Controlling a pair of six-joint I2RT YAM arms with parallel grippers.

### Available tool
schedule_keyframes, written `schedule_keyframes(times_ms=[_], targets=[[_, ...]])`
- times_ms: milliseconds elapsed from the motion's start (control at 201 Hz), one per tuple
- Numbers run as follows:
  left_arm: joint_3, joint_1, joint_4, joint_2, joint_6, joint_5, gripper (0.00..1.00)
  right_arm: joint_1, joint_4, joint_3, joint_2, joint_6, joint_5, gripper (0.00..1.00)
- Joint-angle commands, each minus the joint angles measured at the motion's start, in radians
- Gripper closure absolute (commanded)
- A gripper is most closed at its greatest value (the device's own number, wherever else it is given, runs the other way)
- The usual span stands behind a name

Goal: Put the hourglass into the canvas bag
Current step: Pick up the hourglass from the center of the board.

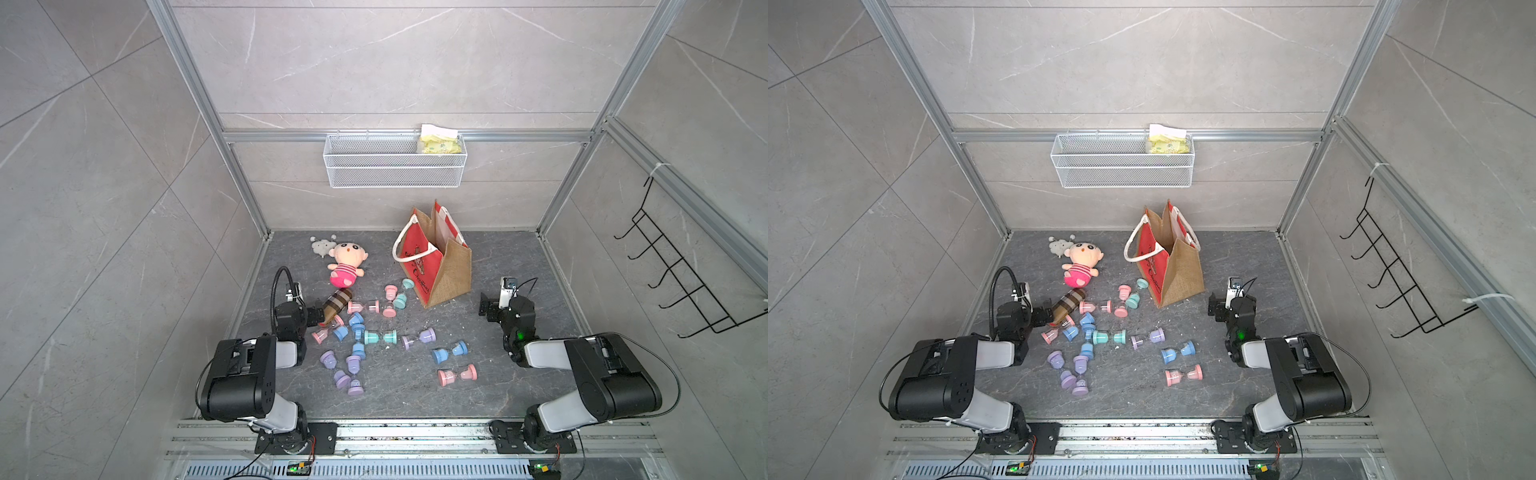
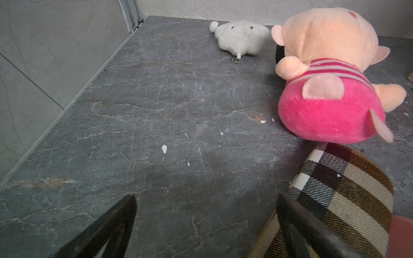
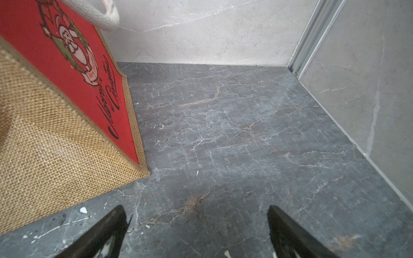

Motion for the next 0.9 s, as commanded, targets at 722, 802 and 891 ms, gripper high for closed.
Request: schedule_keyframes(times_ms=[722,802,891], targets=[[0.055,0.004,-0.191,-0.218,0.003,-0.003,0.0,0.0,-0.245,0.057,-0.183,0.035,0.079,0.01],[0.062,0.003,-0.253,-0.289,-0.011,-0.014,0.0,0.0,-0.387,0.104,-0.256,0.083,0.083,0.0],[0.105,0.004,-0.384,-0.379,-0.049,-0.011,0.0,0.0,-0.518,0.171,-0.324,0.144,0.033,0.01]])
